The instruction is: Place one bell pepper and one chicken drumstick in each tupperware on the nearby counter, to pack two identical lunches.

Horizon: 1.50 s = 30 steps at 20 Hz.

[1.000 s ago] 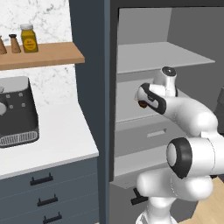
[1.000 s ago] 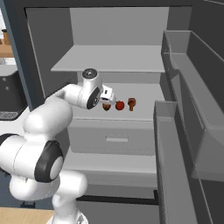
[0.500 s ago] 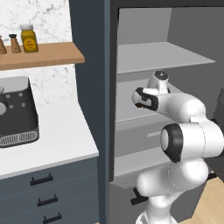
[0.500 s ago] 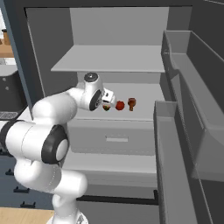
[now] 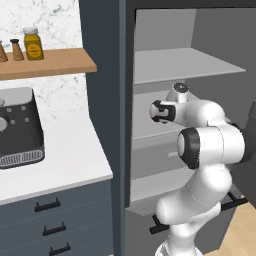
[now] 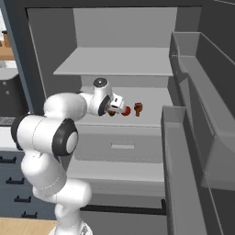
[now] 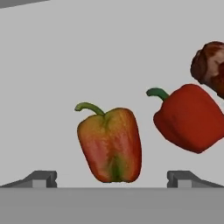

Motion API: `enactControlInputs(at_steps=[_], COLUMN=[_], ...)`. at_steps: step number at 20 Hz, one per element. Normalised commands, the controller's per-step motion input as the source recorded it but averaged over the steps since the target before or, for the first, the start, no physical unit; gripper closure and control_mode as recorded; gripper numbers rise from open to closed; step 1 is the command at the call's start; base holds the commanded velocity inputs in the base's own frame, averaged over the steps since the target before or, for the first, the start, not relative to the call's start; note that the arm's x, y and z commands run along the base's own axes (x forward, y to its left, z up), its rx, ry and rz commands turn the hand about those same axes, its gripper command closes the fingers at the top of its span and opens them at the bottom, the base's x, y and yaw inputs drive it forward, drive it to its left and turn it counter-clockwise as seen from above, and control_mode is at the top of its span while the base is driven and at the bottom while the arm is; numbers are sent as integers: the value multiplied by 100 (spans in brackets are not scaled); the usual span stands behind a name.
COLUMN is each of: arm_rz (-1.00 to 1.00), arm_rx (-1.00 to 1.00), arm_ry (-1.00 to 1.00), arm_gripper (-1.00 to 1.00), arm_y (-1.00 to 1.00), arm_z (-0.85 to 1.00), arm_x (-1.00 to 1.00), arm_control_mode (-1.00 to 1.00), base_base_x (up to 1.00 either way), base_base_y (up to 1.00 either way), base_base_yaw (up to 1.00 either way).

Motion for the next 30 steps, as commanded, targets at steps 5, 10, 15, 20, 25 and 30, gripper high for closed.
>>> enactControlInputs(at_steps=[5,10,15,20,25,30], arm_rz=[0,0,0,0,0,0], arm_rx=[0,0,0,0,1,12], arm_ry=[0,0,0,0,-2,-24], arm_gripper=[-100,-100,100,100,100,100], arm_y=[-7,0,0,0,-17,-49], arm_z=[-16,-14,-26,-3,-3,48], arm_x=[24,14,5,1,-52,-100], arm_control_mode=[-100,-100,-100,-100,-100,-100], base_base_x=[0,0,0,0,0,0], base_base_y=[0,0,0,0,0,0], base_base_yaw=[0,0,0,0,0,0])
